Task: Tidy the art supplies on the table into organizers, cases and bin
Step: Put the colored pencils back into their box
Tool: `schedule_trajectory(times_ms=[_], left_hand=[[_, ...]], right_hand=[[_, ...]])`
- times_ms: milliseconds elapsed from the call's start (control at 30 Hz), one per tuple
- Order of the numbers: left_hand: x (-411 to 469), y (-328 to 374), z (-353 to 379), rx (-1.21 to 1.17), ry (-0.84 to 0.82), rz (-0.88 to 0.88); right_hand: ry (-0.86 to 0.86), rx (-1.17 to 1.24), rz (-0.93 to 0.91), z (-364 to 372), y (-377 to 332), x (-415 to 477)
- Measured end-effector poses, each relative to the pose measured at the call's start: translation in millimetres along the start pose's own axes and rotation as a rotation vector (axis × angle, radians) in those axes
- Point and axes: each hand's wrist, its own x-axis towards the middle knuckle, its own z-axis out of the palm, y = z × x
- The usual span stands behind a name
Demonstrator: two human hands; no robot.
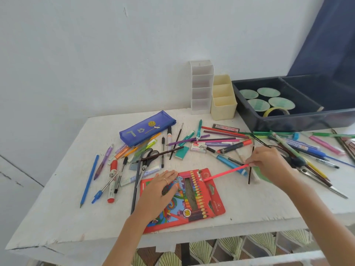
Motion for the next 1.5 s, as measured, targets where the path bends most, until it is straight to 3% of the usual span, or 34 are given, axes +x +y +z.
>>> schedule_trajectory(times_ms=[200, 400, 567, 833, 1133, 1300, 1433, 1500], left_hand=[[-0.6, 3.7, -2.3, -0.019, -0.010, -0.012], [-1.8, 3.1, -1.3, 0.015, -0.001, 0.011], [-0.8, 1.1, 1.2, 0.032, -0.004, 0.019], [-0.3, -1.8, 5.4, 0.072, 0.009, 0.040], [0.3, 0.5, 5.2, 0.106, 0.010, 0.053], [1.0, -1.3, 5.9, 0.119, 0.005, 0.071], [2.2, -1.3, 6.4, 0.066, 0.040, 0.052], [3.9, -2.0, 5.9, 0.042, 0.051, 0.046]], right_hand=[[-0.059, 0.016, 0.003, -3.6, -18.4, 3.2], [0.071, 0.293, -0.129, 34.7, -73.2, 0.0], [0.143, 0.427, -0.075, 47.2, -117.6, 3.4], [0.156, 0.496, 0.054, 53.5, -112.6, 11.2], [0.161, 0.696, -0.005, 58.5, -113.2, 8.7], [0.185, 0.662, -0.066, 62.8, -116.4, 7.6], [0.025, 0.658, -0.137, 41.3, -102.4, 21.3], [0.067, 0.622, -0.106, 29.5, -90.1, 35.7]])
